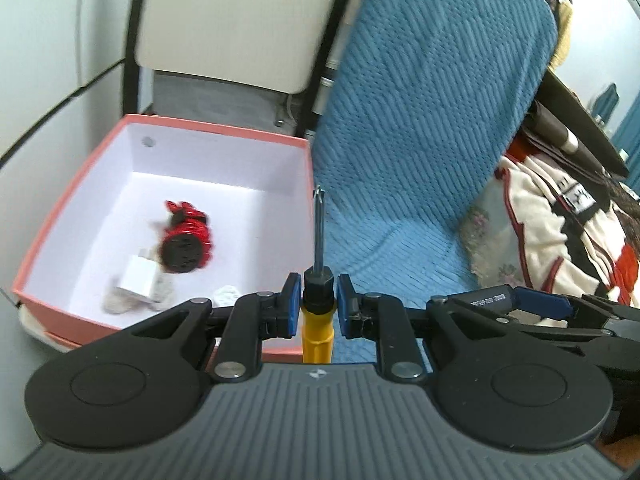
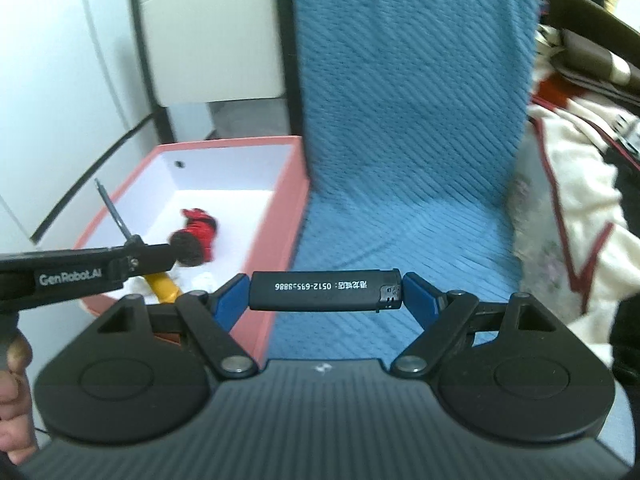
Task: Organize rigid objects
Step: 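Lower both tools into the pink box and open them to drop the items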
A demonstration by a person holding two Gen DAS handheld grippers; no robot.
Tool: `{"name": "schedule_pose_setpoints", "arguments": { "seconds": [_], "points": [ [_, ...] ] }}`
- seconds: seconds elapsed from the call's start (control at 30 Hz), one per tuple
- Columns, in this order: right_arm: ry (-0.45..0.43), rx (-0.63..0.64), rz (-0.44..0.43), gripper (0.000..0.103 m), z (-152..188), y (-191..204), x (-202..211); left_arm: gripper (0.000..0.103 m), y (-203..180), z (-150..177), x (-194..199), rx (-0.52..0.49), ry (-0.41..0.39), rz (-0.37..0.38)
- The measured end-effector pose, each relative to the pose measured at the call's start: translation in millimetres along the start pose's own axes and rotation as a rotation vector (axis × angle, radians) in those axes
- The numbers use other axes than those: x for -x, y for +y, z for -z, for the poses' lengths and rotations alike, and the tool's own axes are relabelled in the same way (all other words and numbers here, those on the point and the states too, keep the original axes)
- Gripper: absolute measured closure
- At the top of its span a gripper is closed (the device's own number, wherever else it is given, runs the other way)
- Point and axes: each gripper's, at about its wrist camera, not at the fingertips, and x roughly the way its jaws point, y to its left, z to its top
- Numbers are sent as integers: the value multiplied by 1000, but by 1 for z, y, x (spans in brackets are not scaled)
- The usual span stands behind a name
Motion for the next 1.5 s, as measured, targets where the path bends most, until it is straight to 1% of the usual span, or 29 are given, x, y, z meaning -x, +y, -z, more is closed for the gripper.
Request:
{"name": "schedule_pose_setpoints", "arguments": {
  "seconds": [0.13, 0.27, 0.4, 0.57, 0.83, 1.1, 1.23, 1.4, 1.43, 1.5],
  "points": [
    [5, 25, -42, 18, -9, 23, -6, 81, 23, -9, 8, 8, -15, -22],
    [14, 54, -63, 18, -16, 47, -17, 81, 50, -17, 6, 37, -11, -33],
    [34, 84, -82, 18, -22, 70, -31, 81, 71, -24, -3, 50, 4, -36],
    [70, 83, -85, 18, -32, 92, -57, 81, 97, -41, -21, 64, 26, -25],
    [129, 85, -73, 18, -42, 105, -107, 81, 131, -59, -72, 85, 84, -19],
    [187, 94, -55, 18, -47, 120, -160, 81, 162, -61, -122, 118, 149, -7],
    [217, 85, -60, 18, -46, 123, -181, 81, 169, -62, -134, 126, 163, -6],
    [239, 75, -70, 18, -48, 122, -194, 81, 179, -63, -139, 156, 195, -13],
    [239, 75, -78, 19, -49, 121, -195, 78, 180, -63, -137, 161, 191, -22],
    [242, 70, -96, 18, -52, 119, -194, 66, 182, -65, -132, 173, 182, -51]
  ]
}}
